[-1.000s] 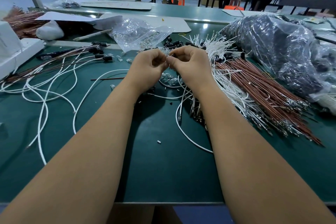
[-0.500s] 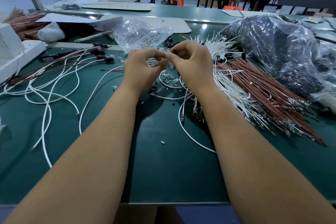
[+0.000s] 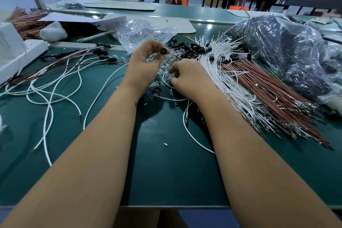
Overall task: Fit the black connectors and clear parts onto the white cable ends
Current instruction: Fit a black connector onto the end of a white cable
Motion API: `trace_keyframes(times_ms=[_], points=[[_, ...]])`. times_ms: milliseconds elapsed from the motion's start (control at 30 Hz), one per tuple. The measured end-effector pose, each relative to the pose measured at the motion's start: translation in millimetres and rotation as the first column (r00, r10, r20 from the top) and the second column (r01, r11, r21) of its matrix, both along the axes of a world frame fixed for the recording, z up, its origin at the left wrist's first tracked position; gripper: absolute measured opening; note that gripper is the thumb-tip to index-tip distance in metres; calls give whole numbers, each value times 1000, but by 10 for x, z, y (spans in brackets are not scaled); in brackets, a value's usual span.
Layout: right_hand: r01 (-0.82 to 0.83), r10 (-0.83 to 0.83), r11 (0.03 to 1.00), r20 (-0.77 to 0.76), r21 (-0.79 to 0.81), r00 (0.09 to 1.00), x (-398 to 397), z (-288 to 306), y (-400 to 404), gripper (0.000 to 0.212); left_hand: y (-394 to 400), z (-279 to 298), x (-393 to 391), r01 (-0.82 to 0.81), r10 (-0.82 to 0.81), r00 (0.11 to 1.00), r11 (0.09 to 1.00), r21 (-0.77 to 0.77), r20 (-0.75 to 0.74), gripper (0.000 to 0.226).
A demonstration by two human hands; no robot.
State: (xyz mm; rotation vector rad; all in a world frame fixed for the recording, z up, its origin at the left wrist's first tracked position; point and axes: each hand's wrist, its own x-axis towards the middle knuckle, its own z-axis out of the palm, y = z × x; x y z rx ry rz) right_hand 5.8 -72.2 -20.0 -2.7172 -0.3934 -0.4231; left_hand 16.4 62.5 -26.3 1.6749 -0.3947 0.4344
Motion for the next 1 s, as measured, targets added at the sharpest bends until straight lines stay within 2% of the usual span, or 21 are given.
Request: trace_keyframes(times_ms=[233,367,500,633,800,933,1000], points=[[-10,9,1000,16,28,1000,-2,-8,-2,12,-12,18,12,90,-97,993,991,-95,-65,26],[-13,-5,964,68,266,998,-5,16,-13,3,-17,22,-1,127,-135,989,985,-119,-64,23],[-1,-46,879,86,478,995,-17,32,-30,14,-2,16,-7,137,-146,986,984,-113,-82,22],[-16,-73,767,112,642,991,-43,81,-33,17,0,22,-14,115,-124,989,988,-108,-83,23],[-21,-31,648,54,761,998,-59,122,-76,11,-4,16,-18,58,-59,989,998,-12,-137,13],[-54,94,619,-6,783,996,-74,125,-49,23,-14,6,-20,-1,11,992,997,77,-130,8],[-66,114,637,-10,768,993,-64,107,-27,23,-17,-14,-12,-42,57,993,989,141,-103,3]])
